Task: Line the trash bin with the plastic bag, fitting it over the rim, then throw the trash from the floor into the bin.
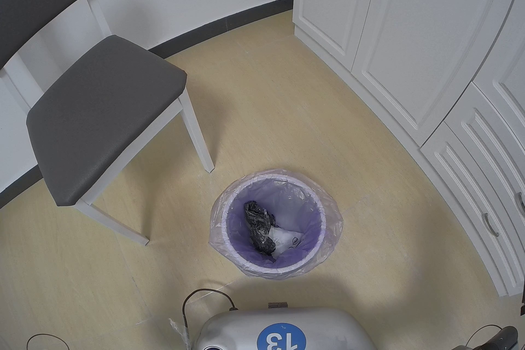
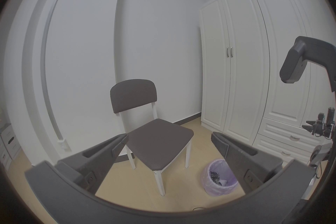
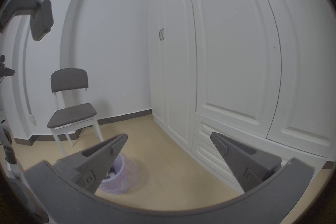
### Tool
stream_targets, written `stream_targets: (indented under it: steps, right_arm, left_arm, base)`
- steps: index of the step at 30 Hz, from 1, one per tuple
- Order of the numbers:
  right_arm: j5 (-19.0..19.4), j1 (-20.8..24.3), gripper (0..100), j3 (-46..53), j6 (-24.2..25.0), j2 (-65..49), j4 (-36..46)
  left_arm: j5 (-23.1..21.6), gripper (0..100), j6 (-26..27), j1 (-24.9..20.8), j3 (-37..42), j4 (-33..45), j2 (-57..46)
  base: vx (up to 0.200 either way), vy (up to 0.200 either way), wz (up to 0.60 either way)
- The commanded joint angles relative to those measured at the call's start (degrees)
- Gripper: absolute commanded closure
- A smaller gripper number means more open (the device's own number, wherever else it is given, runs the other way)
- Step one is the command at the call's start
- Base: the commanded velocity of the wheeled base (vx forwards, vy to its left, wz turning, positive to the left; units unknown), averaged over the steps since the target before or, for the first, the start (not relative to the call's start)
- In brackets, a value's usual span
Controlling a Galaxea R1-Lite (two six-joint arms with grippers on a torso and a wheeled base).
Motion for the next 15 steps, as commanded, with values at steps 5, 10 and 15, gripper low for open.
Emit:
stream_targets:
  steps: [5,10,15]
  right_arm:
    - [0.44,-0.07,0,2.26,0.41,-1.04,-0.27]
    - [0.44,-0.07,0,2.26,-0.03,-1.04,-0.1]
    - [0.35,0.02,0,2.26,-0.12,-1.04,0.61]
  left_arm:
    - [-0.25,0,0.13,2.38,9.47,0.6,-5.36]
    - [1.68,0,0.92,2.47,18.87,-4.41,-5.36]
    - [1.95,0,2.77,2.47,30.56,-13.19,-5.36]
  base:
    - [0.0,0.0,0.0]
    - [0.0,0.0,0.0]
    - [0.0,0.0,0.0]
